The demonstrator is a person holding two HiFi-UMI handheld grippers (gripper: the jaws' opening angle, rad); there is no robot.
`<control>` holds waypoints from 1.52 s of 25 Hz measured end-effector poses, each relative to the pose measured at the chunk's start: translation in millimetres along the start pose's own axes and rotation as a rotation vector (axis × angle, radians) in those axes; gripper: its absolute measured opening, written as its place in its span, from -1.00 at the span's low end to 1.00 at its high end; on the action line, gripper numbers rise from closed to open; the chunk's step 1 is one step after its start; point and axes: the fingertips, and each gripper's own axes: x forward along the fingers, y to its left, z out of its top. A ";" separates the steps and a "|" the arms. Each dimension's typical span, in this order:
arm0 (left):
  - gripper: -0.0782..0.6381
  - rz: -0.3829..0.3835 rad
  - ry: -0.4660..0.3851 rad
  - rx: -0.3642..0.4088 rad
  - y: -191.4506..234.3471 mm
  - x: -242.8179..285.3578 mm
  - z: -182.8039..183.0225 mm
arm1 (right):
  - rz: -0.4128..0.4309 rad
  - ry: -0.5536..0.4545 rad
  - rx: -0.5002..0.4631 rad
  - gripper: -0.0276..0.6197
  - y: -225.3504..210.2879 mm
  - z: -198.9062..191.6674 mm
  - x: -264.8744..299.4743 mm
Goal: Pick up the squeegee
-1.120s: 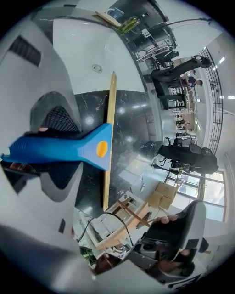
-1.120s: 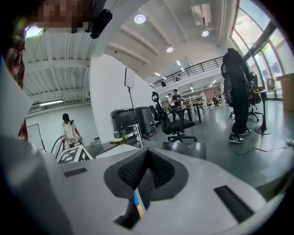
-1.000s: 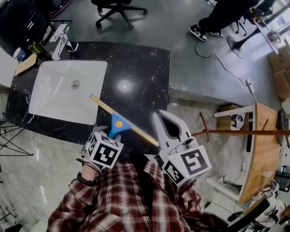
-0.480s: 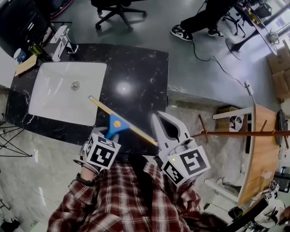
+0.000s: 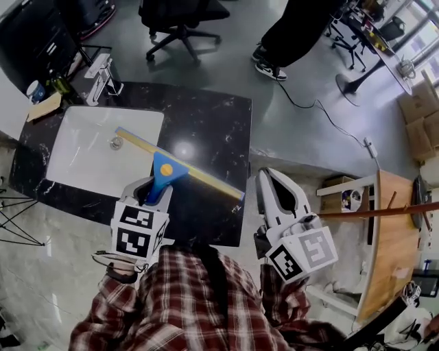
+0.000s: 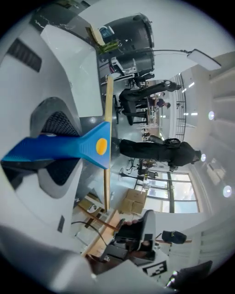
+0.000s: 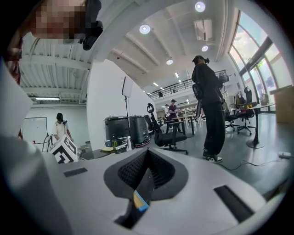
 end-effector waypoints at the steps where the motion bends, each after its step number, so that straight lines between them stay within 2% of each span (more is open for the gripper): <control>1: -0.40 0.004 -0.045 -0.011 2.8 -6.6 12.5 | -0.021 -0.009 -0.004 -0.88 -8.4 4.6 -3.2; 4: -0.40 0.010 -0.182 -0.030 6.6 -28.7 47.8 | -0.080 -0.020 -0.010 -0.88 -29.9 11.3 -11.7; 8: -0.40 0.025 -0.325 -0.011 4.6 -58.6 83.0 | -0.128 0.000 -0.021 -0.88 -44.7 6.0 -16.6; 13: -0.40 0.043 -0.488 -0.004 2.5 -95.5 117.3 | -0.091 0.046 -0.030 -0.88 -37.7 -16.1 -10.0; 16: -0.40 0.057 -0.557 0.010 1.3 -110.8 129.5 | -0.060 0.052 -0.048 -0.88 -24.7 -19.9 -2.4; 28: -0.40 0.069 -0.567 0.006 2.9 -110.6 130.7 | 0.076 0.023 -0.082 -0.88 21.3 -7.6 20.6; 38: -0.40 0.060 -0.566 0.016 2.8 -108.4 135.0 | 0.104 0.030 -0.084 -0.88 29.6 -6.9 27.5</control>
